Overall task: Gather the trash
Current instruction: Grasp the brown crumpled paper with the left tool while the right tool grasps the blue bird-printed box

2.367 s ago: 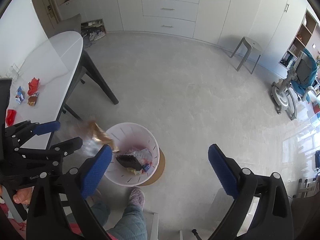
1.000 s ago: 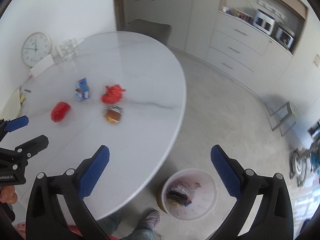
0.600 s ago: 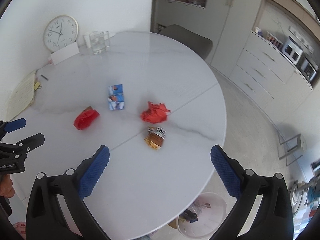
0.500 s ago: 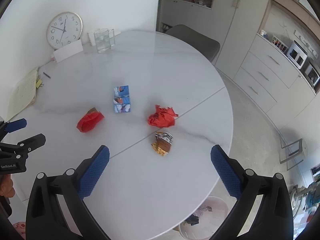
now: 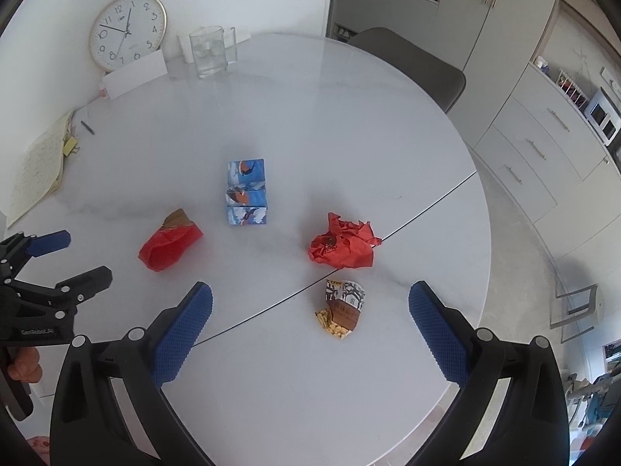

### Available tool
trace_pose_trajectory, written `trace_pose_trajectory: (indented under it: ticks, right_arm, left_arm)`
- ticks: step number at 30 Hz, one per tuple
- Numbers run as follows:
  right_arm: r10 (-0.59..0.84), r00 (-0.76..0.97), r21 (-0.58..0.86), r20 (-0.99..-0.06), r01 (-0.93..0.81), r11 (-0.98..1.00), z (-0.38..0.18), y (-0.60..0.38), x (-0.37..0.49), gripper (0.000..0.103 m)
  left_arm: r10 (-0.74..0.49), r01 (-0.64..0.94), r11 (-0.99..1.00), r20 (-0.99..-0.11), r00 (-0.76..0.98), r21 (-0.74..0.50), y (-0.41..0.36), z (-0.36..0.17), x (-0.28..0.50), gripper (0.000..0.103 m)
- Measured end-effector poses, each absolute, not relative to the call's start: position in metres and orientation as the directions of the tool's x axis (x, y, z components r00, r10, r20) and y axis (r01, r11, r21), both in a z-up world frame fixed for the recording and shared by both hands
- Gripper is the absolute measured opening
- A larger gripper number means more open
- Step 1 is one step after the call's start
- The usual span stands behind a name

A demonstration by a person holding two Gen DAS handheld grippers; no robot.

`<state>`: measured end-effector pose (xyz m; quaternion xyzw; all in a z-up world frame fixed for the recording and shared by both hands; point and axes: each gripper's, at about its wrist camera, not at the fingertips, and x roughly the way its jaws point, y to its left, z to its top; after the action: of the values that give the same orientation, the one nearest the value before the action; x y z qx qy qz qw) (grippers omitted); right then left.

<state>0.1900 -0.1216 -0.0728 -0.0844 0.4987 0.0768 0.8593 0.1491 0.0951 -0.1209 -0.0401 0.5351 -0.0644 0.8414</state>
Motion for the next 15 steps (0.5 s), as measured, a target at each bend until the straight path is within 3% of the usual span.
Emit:
trace_pose_trajectory:
  ticks: [9, 11, 14, 15]
  right_arm:
    - [0.063, 0.424, -0.023, -0.903, -0.195, 0.98, -0.106, -0.143, 0.224, 0.101]
    - [0.067, 0.419, -0.017, -0.906, -0.193, 0.981, -0.111, -0.145, 0.23, 0.101]
    - [0.082, 0.41, 0.001, -0.909, -0.195, 0.981, -0.116, -0.147, 0.239, 0.101]
    - [0.09, 0.406, 0.009, -0.909, -0.196, 0.981, -0.118, -0.146, 0.243, 0.101]
  left_arm:
    - [-0.121, 0.11, 0.99, -0.929, 0.35, -0.087, 0.072, -0.185, 0.206, 0.095]
    - [-0.112, 0.114, 0.99, -0.934, 0.338, -0.078, 0.069, -0.194, 0.214, 0.088]
    - [-0.109, 0.115, 0.99, -0.948, 0.299, -0.078, 0.066, -0.207, 0.222, 0.058]
    - [-0.107, 0.109, 0.991, -0.949, 0.295, -0.078, 0.066, -0.209, 0.223, 0.054]
